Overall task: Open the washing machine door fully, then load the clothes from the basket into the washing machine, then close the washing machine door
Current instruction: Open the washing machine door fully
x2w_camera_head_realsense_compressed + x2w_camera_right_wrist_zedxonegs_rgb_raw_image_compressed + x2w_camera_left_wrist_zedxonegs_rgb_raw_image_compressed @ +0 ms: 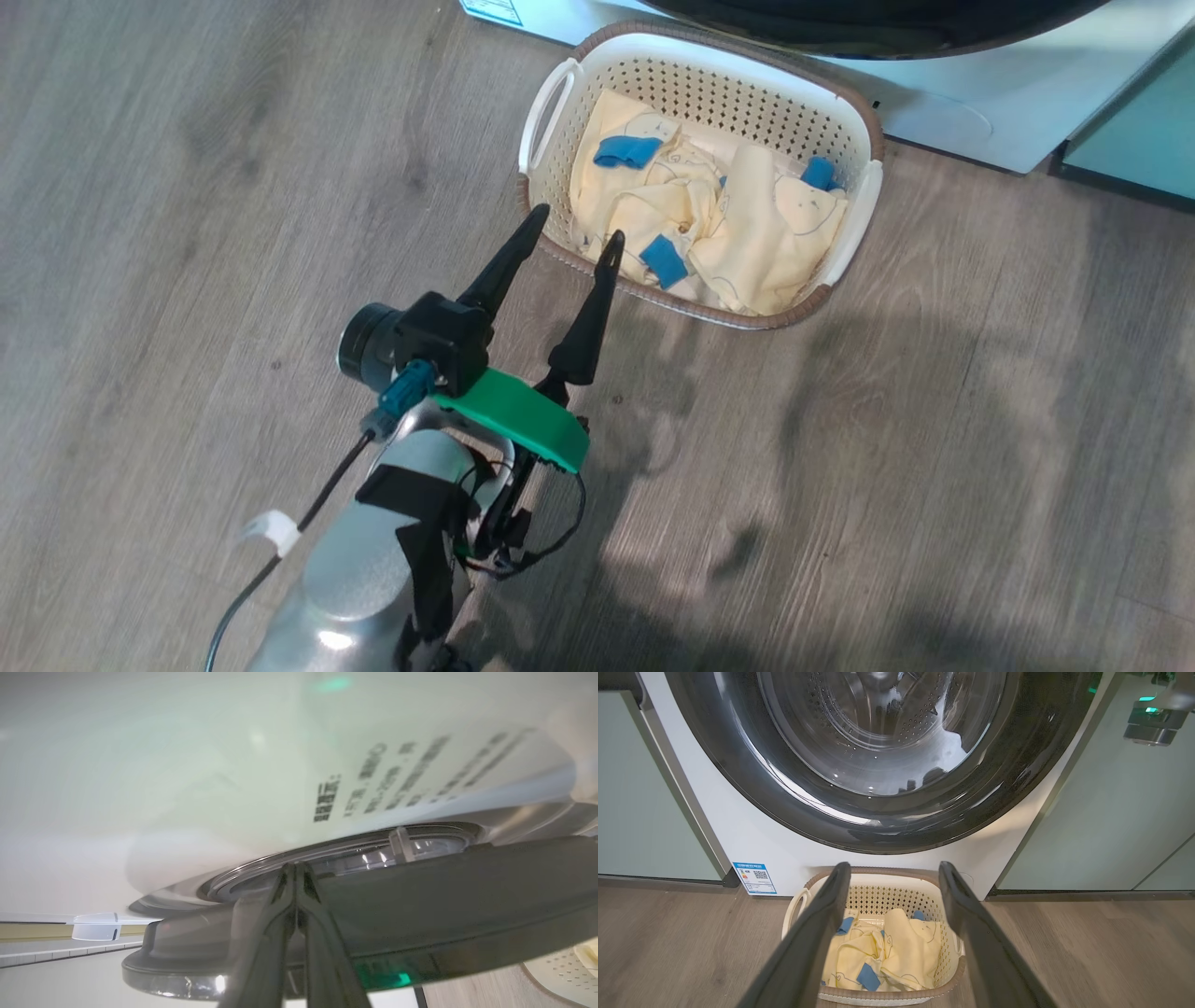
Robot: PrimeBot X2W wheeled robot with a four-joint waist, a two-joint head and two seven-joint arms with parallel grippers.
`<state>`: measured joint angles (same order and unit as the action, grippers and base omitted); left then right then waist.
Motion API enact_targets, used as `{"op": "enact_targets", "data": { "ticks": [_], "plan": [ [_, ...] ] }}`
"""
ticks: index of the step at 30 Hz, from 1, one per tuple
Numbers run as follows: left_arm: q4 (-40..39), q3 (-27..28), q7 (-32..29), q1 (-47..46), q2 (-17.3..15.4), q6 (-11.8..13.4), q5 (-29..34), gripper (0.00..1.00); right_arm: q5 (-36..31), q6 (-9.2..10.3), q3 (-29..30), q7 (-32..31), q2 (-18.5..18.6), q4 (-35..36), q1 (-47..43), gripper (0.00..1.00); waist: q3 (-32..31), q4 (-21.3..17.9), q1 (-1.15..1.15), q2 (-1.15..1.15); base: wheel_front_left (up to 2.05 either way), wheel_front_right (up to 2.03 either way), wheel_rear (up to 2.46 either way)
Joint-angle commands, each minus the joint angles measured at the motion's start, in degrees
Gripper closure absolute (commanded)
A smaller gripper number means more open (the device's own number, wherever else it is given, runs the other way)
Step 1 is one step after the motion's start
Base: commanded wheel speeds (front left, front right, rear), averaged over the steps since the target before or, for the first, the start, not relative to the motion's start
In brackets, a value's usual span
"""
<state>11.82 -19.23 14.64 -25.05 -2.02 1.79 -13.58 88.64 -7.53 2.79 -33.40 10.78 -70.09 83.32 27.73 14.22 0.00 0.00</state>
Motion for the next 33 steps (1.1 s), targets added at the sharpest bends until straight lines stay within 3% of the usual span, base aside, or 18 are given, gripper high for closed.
{"op": "enact_targets", "data": {
  "ticks": [1, 13, 33],
  "plan": [
    [-1.87, 1.42, 0.36, -1.14, -0.86, 0.46, -0.43, 0.00, -0.41, 0.04, -0.55, -0.87, -1.06, 1.81, 2.45, 1.00, -0.05, 0.05, 0.00, 0.00, 0.00, 0.00, 0.00],
    [-1.76, 1.93, 0.36, -1.15, -0.86, 0.60, -0.16, 0.00, -0.87, 0.04, -1.61, -5.37, -0.77, 4.35, -0.70, 1.00, -0.52, -0.60, 0.00, 0.00, 0.00, 0.00, 0.00],
    [-0.62, 3.85, 0.36, 0.92, -0.86, 0.16, 1.06, 0.00, 1.82, 0.04, -2.27, -15.02, -4.40, 16.57, -12.70, 1.00, -4.40, -2.93, 0.00, 0.00, 0.00, 0.00, 0.00]
  ]
}}
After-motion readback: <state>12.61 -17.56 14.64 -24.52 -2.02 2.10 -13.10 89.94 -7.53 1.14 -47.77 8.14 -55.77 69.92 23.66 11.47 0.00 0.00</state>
